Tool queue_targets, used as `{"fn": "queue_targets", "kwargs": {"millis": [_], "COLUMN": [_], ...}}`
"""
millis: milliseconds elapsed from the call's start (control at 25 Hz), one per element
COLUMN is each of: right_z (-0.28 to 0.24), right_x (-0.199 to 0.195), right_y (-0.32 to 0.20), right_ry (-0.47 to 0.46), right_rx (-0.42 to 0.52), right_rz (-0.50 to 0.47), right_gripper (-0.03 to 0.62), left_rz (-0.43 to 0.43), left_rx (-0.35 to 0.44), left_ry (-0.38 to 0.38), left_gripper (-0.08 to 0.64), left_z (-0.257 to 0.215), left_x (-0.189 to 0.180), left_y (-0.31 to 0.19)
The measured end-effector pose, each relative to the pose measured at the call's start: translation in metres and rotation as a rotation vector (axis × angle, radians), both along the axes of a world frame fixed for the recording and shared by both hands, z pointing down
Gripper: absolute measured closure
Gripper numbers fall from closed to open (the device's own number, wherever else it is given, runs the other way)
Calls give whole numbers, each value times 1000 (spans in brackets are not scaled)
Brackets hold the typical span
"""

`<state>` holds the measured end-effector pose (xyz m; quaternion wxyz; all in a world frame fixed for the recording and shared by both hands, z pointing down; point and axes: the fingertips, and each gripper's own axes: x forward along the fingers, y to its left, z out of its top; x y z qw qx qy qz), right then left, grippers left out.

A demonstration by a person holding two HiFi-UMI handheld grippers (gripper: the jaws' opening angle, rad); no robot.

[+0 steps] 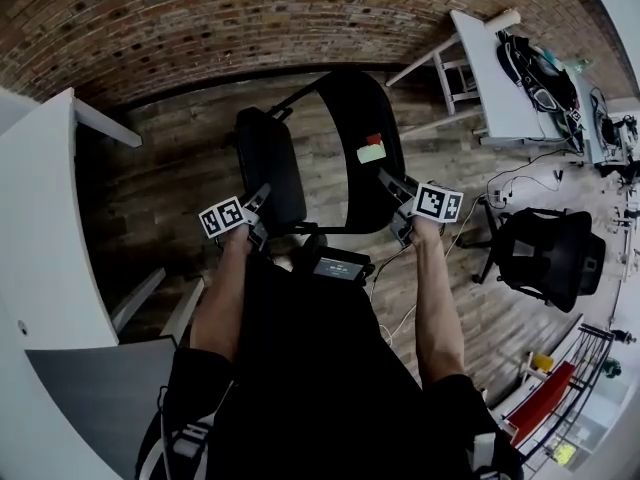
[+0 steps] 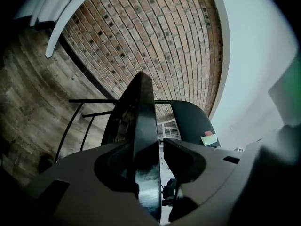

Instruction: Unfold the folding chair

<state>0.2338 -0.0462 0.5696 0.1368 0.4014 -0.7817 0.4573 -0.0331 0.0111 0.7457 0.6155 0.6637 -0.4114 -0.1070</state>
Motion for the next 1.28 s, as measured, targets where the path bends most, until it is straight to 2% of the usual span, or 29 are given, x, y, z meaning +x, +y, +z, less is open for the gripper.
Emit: {"fn": "queue_targets", "kwargs": {"millis": [280,680,920,1280], "right_z": [21,55,65,82], "right_x": [19,77,77,81], "right_y": [-6,-22,-26,-26], "right_ry": [-75,-188,-256,-291], "right_rx": [-17,-72,-86,-85], "right_rz": [-5,-2,-4,-11], "right_gripper": [508,508,506,508], "left_rz": [-23,-29,-58,-70], "left_rx": [-45,-54,-61,-53], "left_ry": [-106,-135,-220,-198], "left_gripper": [383,382,358,350], "left_z": [22,31,44,61], "left_x": [-20,-4,-27,-57], "left_y": [5,2,4,16]}}
